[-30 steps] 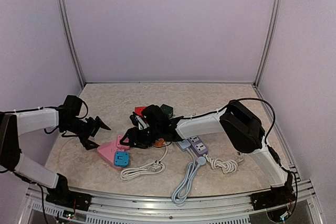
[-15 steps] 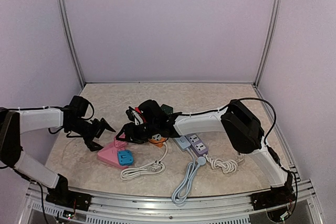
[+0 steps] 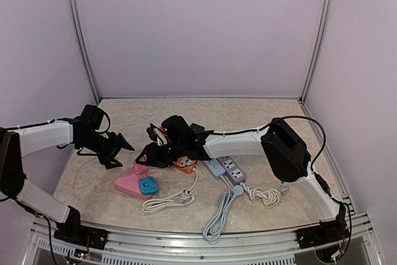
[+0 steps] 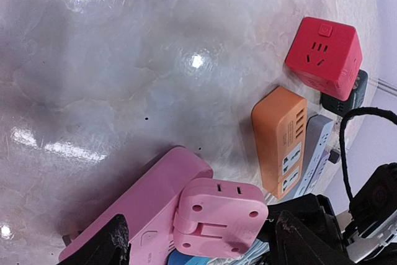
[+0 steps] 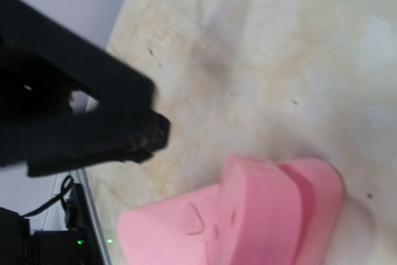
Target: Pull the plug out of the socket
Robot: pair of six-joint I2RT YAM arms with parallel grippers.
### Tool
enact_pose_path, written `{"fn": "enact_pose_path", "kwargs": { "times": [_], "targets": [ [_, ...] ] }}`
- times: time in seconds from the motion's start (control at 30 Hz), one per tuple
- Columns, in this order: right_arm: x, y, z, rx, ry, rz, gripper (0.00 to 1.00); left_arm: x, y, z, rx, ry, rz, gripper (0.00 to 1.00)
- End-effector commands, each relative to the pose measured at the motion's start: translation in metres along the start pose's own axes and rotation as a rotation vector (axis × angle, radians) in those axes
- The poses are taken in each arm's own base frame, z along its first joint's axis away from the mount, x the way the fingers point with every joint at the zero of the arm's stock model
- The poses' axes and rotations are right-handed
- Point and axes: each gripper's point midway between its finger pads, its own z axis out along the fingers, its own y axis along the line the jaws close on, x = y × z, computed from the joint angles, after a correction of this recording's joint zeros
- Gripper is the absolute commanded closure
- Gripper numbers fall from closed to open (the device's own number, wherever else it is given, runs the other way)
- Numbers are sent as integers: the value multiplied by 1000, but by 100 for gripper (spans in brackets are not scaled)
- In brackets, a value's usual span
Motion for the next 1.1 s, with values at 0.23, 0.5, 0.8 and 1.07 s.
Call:
{"fn": "enact_pose_path", "kwargs": {
  "times": [0.23, 0.5, 0.8, 1.07],
  "targets": [
    [11, -12, 13, -15, 25, 16, 57, 13, 4, -9, -63, 3, 24, 49],
    [11, -17, -2, -36, 31, 11, 65, 37, 16, -18, -98, -23, -30, 64],
    [4, -17, -6, -49, 13, 22, 70, 54, 23, -8, -76, -1, -12, 73],
    [-6, -22, -1, -36, -46, 65, 63, 53, 32, -5, -77, 16, 46, 80]
  ]
}}
